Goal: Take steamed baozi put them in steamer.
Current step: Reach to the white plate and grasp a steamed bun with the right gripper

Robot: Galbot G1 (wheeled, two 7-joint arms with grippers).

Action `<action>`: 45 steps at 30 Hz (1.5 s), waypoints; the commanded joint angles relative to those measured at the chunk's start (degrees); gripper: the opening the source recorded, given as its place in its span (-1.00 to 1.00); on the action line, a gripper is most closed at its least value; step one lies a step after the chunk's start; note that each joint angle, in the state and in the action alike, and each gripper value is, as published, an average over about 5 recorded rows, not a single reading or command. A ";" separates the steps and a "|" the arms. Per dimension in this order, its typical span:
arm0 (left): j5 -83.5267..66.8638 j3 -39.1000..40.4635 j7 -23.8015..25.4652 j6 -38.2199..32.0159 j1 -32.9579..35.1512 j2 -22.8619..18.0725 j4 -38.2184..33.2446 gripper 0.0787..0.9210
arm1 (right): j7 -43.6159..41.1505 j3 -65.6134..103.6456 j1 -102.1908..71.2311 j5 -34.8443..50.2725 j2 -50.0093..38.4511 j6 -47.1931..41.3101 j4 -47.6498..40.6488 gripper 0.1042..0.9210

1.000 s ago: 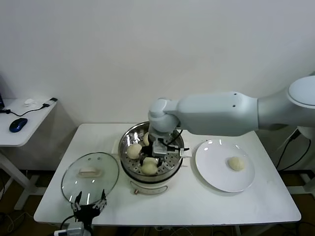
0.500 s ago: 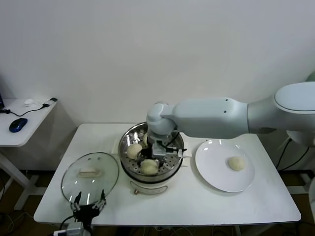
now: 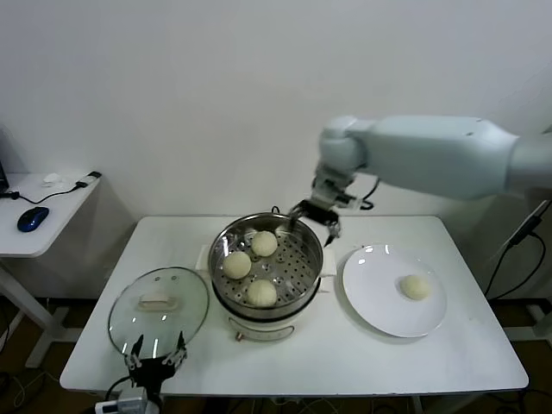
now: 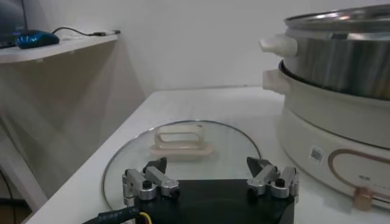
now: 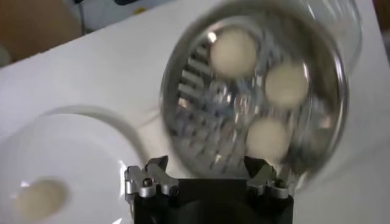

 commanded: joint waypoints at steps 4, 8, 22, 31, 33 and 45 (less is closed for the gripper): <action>-0.01 0.03 0.01 0.02 0.04 0.13 0.02 0.77 | -2.99 -8.08 -2.43 7.84 -23.75 -21.87 -3.18 0.76; 0.00 -0.01 0.09 0.18 -0.18 0.20 0.13 0.77 | -1.38 -1.97 -12.65 3.61 -25.42 -23.29 -5.44 0.76; -0.04 -0.84 0.18 0.50 0.41 0.45 -0.53 0.77 | 1.37 17.17 -35.34 -7.71 -18.51 -23.86 -19.37 0.76; -0.02 -0.64 -0.04 0.18 0.91 0.13 -0.23 0.77 | 2.16 23.08 -40.75 -10.98 -13.96 -23.06 -25.61 0.76; -0.04 -0.63 -0.15 0.20 0.94 0.07 -0.19 0.77 | 2.39 24.02 -41.33 -11.57 -13.07 -22.79 -26.83 0.76; -0.05 -0.72 -0.29 -0.06 1.32 0.23 0.25 0.77 | 3.01 26.87 -42.07 -12.28 -11.90 -22.05 -27.91 0.51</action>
